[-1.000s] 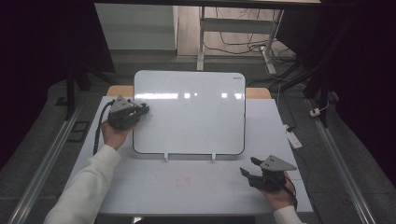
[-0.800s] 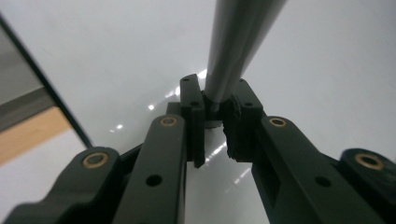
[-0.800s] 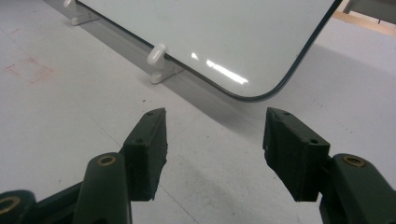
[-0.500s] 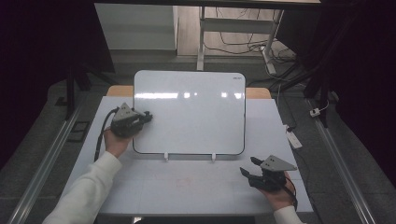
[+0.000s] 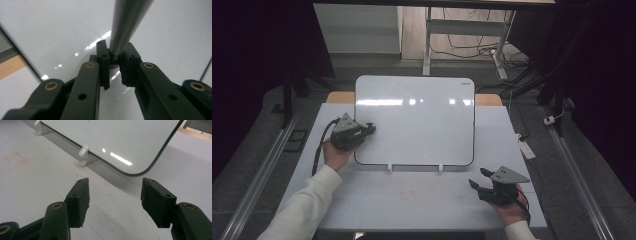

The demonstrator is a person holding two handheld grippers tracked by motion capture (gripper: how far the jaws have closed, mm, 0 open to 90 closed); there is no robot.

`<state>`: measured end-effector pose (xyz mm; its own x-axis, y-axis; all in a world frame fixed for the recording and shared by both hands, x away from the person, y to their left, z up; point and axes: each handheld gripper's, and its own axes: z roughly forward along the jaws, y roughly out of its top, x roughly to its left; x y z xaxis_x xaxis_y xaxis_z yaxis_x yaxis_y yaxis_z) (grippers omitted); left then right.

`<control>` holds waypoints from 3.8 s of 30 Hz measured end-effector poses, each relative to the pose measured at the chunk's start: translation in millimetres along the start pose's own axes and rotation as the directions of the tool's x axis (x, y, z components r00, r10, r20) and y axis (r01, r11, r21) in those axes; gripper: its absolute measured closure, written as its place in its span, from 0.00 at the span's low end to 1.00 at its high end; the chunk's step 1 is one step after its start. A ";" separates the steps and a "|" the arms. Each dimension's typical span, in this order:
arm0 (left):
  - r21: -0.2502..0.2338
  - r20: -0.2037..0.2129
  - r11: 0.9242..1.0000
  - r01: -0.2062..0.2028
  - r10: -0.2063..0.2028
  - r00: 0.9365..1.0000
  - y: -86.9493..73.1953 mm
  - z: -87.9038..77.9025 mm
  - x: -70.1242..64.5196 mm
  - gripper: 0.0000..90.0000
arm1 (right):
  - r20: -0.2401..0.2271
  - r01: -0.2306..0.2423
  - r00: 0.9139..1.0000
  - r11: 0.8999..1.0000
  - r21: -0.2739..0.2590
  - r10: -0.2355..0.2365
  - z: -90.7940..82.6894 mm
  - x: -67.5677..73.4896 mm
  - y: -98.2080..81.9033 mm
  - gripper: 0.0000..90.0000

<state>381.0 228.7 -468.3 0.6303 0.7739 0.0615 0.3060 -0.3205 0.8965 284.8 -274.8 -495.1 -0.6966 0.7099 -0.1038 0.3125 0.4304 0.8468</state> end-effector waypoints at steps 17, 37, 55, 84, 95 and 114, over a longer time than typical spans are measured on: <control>0.034 0.057 0.999 -0.028 0.027 0.998 -21.4 -0.8 -25.1 0.86 | -0.003 0.000 1.000 1.000 0.005 0.000 1.4 1.1 -0.6 0.44; 0.016 0.028 1.000 -0.007 0.007 1.000 5.6 7.6 -8.8 0.86 | -0.005 -0.002 1.000 1.000 0.009 0.002 1.6 0.3 -1.7 0.44; 0.085 0.334 0.996 0.019 -0.047 0.942 13.8 -10.1 -68.3 0.86 | -0.073 0.027 0.997 0.996 -0.090 -0.034 2.0 21.8 23.0 0.45; 0.260 0.583 0.964 -0.062 -0.106 0.806 8.6 12.8 -145.1 0.86 | -0.180 0.069 0.978 0.979 -0.191 -0.104 13.1 77.0 73.2 0.51; 0.309 0.578 0.950 -0.050 -0.145 0.803 10.2 26.6 -155.6 0.86 | -0.176 0.103 0.975 0.979 -0.178 -0.135 38.0 110.0 95.2 0.62; 0.345 0.533 0.939 -0.012 -0.185 0.826 15.3 45.8 -174.3 0.86 | -0.009 0.125 0.992 0.983 -0.132 -0.127 53.1 134.5 99.1 0.80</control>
<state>308.5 63.8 -485.4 0.8440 0.4073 -0.3490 0.5256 -0.4984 0.6895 256.4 -107.0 -452.8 -0.7367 0.6442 -0.2058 0.1351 0.4383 0.8886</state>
